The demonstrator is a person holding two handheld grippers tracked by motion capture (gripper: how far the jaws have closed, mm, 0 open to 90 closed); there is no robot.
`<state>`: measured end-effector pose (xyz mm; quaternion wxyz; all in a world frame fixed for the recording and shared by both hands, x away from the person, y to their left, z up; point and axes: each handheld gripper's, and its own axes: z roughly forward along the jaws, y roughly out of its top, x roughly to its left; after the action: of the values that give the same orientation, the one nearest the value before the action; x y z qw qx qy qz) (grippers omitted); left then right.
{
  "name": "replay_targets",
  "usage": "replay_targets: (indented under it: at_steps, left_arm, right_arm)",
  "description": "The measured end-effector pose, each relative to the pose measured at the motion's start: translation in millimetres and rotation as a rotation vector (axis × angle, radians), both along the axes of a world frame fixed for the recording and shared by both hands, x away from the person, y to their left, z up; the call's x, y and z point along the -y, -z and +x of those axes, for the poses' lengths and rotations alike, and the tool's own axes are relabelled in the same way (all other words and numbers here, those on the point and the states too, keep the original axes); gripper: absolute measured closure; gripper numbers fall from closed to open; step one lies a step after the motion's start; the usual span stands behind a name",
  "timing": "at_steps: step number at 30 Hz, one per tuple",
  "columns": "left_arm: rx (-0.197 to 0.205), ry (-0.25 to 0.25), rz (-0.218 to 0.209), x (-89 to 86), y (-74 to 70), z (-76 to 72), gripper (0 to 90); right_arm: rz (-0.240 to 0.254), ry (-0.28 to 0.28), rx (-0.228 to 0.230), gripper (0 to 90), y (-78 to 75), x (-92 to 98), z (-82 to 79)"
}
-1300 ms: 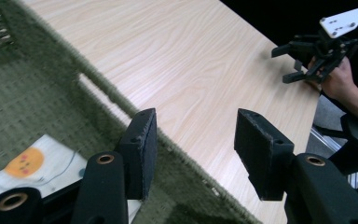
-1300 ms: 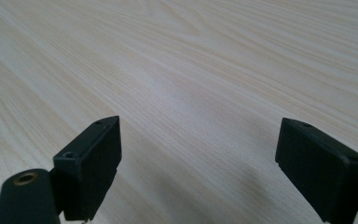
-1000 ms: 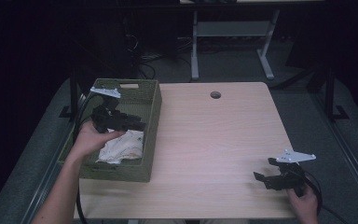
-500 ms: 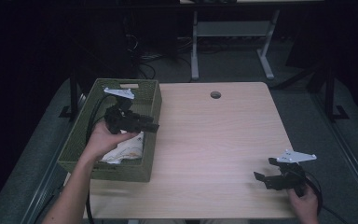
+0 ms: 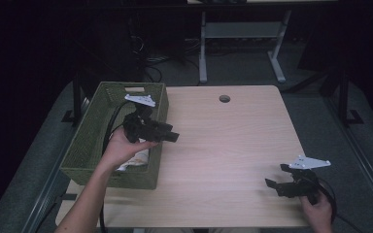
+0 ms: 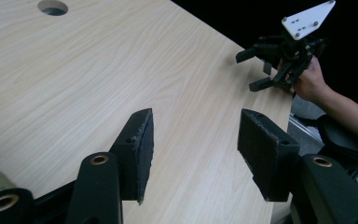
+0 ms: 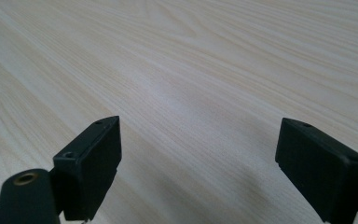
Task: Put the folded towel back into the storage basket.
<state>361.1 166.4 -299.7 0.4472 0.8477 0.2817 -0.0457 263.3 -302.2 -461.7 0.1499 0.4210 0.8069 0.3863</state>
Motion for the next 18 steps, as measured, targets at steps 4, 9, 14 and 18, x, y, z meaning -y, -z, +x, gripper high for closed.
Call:
replay_targets:
  at_steps: [4, 9, 14, 18]
  left_arm:
    - [-0.001, 0.007, -0.003, 8.2, 0.3, -1.2, 45.7]
    - [0.002, 0.016, -0.002, 18.3, 1.3, -1.6, 44.6]
    - [0.001, 0.021, -0.022, 27.3, 3.8, -1.6, 43.9]
    - [-0.001, 0.03, -0.023, 34.5, 6.8, -2.5, 43.4]
  right_arm:
    - [0.0, 0.001, 0.002, 13.9, -0.4, 1.2, -0.2]
    - [0.0, 0.0, 0.0, 13.9, -0.5, 1.2, -0.1]
    - [0.001, 0.003, 0.0, 13.9, -0.7, 1.7, -0.3]
    - [0.0, 0.003, -0.001, 13.9, -0.7, 1.7, -0.3]
